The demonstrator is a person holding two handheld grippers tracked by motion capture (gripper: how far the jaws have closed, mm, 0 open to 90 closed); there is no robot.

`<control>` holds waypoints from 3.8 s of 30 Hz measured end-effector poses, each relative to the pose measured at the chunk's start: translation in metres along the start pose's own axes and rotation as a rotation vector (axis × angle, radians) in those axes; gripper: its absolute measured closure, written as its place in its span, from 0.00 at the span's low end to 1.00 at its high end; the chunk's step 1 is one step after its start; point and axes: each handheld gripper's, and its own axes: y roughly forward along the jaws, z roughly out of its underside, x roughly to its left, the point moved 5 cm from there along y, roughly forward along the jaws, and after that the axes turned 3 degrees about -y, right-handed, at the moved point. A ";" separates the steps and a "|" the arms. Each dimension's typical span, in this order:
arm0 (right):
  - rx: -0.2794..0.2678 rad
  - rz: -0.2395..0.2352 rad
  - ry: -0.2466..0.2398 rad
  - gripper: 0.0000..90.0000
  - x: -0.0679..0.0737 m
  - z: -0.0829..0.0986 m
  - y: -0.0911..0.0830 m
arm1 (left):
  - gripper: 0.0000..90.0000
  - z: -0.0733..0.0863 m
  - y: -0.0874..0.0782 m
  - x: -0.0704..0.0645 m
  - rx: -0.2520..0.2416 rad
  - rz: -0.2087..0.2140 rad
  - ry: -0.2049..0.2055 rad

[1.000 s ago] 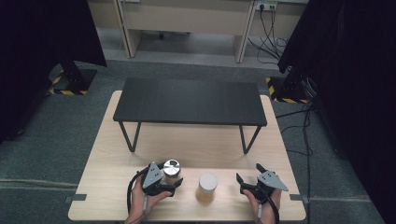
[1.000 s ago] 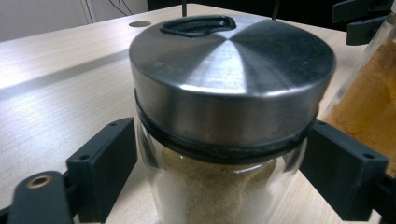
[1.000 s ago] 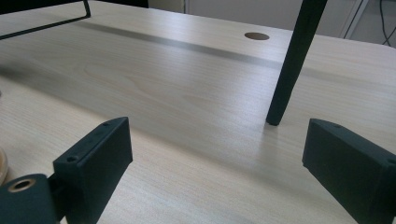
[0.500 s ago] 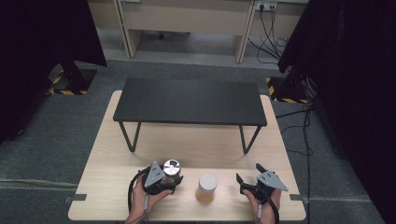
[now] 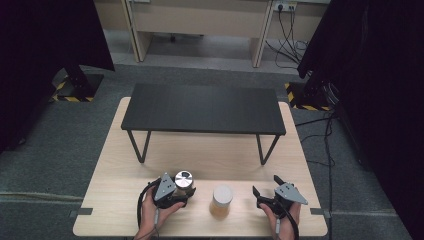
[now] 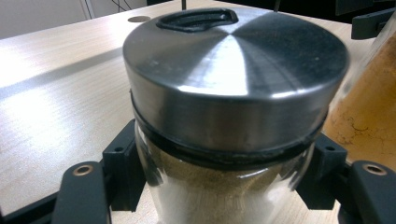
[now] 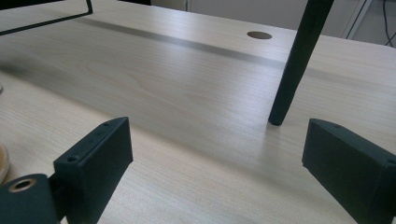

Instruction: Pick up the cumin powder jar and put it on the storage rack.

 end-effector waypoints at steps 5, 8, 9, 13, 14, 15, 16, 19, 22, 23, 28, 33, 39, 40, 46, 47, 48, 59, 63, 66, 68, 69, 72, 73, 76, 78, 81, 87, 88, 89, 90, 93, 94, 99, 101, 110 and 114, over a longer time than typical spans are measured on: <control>0.006 0.000 -0.007 0.10 0.000 -0.001 0.001 | 0.34 0.000 0.000 0.000 0.000 0.001 0.000; 0.009 0.000 -0.007 0.10 0.000 -0.001 0.001 | 0.34 0.000 0.000 0.000 0.001 0.001 -0.001; 0.011 -0.002 -0.008 0.10 0.000 -0.002 0.001 | 0.34 0.000 0.000 0.000 0.000 0.001 -0.001; 0.011 -0.002 -0.011 0.10 0.000 -0.002 0.001 | 0.34 0.000 0.000 0.001 0.000 0.004 -0.004; 0.011 -0.001 -0.012 0.10 0.000 -0.002 0.001 | 0.34 0.000 0.000 0.001 0.000 0.002 -0.004; 0.012 -0.001 -0.013 0.10 0.000 -0.002 0.001 | 0.34 0.000 0.000 0.001 0.000 0.000 -0.005; 0.012 -0.001 -0.015 0.10 0.001 -0.002 0.001 | 0.34 0.000 0.000 0.001 0.001 -0.002 -0.006; 0.012 -0.002 -0.018 0.10 0.001 -0.002 0.001 | 0.34 -0.004 -0.005 0.000 0.012 -0.009 -0.007; 0.013 -0.001 -0.019 0.10 0.001 -0.002 0.001 | 0.34 -0.009 -0.015 -0.002 -0.007 -0.019 -0.010; 0.013 -0.001 -0.019 0.10 0.001 -0.002 0.001 | 0.34 -0.009 -0.015 -0.002 -0.007 -0.019 -0.010; 0.013 -0.006 -0.015 0.11 0.000 -0.002 0.001 | 0.34 -0.023 -0.036 -0.006 -0.039 -0.041 -0.006; 0.013 -0.005 -0.017 0.11 0.000 -0.002 0.001 | 0.34 -0.039 -0.058 -0.014 -0.064 -0.050 0.002; 0.014 -0.006 -0.018 0.11 0.000 -0.002 0.002 | 0.34 -0.047 -0.067 -0.019 -0.072 -0.059 0.012; 0.014 -0.005 -0.019 0.11 0.000 -0.002 0.002 | 0.34 -0.047 -0.068 -0.019 -0.073 -0.058 0.009; 0.013 -0.005 -0.020 0.11 0.000 -0.002 0.001 | 0.34 -0.049 -0.070 -0.021 -0.073 -0.062 0.010; 0.013 -0.006 -0.020 0.11 0.000 -0.002 0.001 | 0.34 -0.050 -0.070 -0.021 -0.072 -0.064 0.009; 0.013 -0.006 -0.020 0.11 0.000 -0.002 0.001 | 0.34 -0.050 -0.071 -0.021 -0.071 -0.065 0.004; 0.010 -0.008 -0.010 0.11 0.000 -0.002 0.001 | 0.34 -0.074 -0.084 -0.026 -0.090 -0.086 0.004; 0.009 -0.008 -0.006 0.11 -0.001 -0.001 0.001 | 0.34 -0.087 -0.090 -0.029 -0.097 -0.089 0.012; 0.012 -0.007 -0.011 0.11 -0.001 -0.002 0.001 | 0.34 -0.100 -0.097 -0.030 -0.103 -0.090 0.029; 0.012 -0.008 -0.006 0.11 -0.001 -0.002 0.001 | 0.34 -0.106 -0.100 -0.029 -0.112 -0.094 0.030; 0.012 -0.008 -0.006 0.11 -0.001 -0.002 0.001 | 0.34 -0.109 -0.102 -0.028 -0.112 -0.099 0.034; 0.014 -0.008 -0.007 0.11 -0.001 -0.002 0.001 | 0.34 -0.116 -0.105 -0.028 -0.117 -0.107 0.034; 0.014 -0.008 -0.007 0.11 -0.001 -0.002 0.001 | 0.34 -0.117 -0.106 -0.028 -0.119 -0.107 0.034; 0.013 -0.008 -0.008 0.11 -0.001 -0.002 0.001 | 0.34 -0.123 -0.109 -0.025 -0.122 -0.114 0.032; 0.013 -0.008 -0.009 0.11 -0.001 -0.002 0.001 | 0.34 -0.125 -0.110 -0.024 -0.123 -0.122 0.028; 0.011 -0.008 -0.010 0.11 -0.001 -0.002 0.001 | 0.34 -0.129 -0.112 -0.020 -0.122 -0.133 0.021; 0.013 -0.008 -0.010 0.11 -0.001 -0.002 0.001 | 0.34 -0.137 -0.115 -0.012 -0.132 -0.150 0.016; 0.013 -0.007 -0.011 0.11 0.000 -0.002 0.001 | 0.34 -0.139 -0.116 -0.010 -0.134 -0.152 0.014; 0.012 -0.007 -0.012 0.11 0.000 -0.002 0.001 | 0.34 -0.141 -0.116 -0.008 -0.137 -0.153 0.013; 0.012 -0.007 -0.011 0.11 0.000 -0.002 0.001 | 0.34 -0.143 -0.117 -0.005 -0.143 -0.152 0.010; 0.012 -0.006 -0.014 0.11 0.000 -0.002 0.001 | 0.34 -0.148 -0.118 0.002 -0.154 -0.153 -0.002; 0.012 -0.006 -0.014 0.11 0.000 -0.002 0.001 | 0.34 -0.151 -0.118 0.004 -0.153 -0.164 0.005; 0.013 -0.007 -0.015 0.11 0.000 -0.002 0.001 | 0.34 -0.163 -0.115 0.015 -0.143 -0.199 0.001; 0.012 -0.008 -0.016 0.11 0.000 -0.002 0.001 | 0.34 -0.165 -0.115 0.017 -0.141 -0.202 -0.001; 0.012 -0.008 -0.011 0.11 0.000 -0.002 0.001 | 0.34 -0.178 -0.107 0.031 -0.111 -0.251 -0.027; 0.012 -0.009 -0.010 0.11 0.000 -0.002 0.001 | 0.34 -0.185 -0.102 0.034 -0.089 -0.275 -0.032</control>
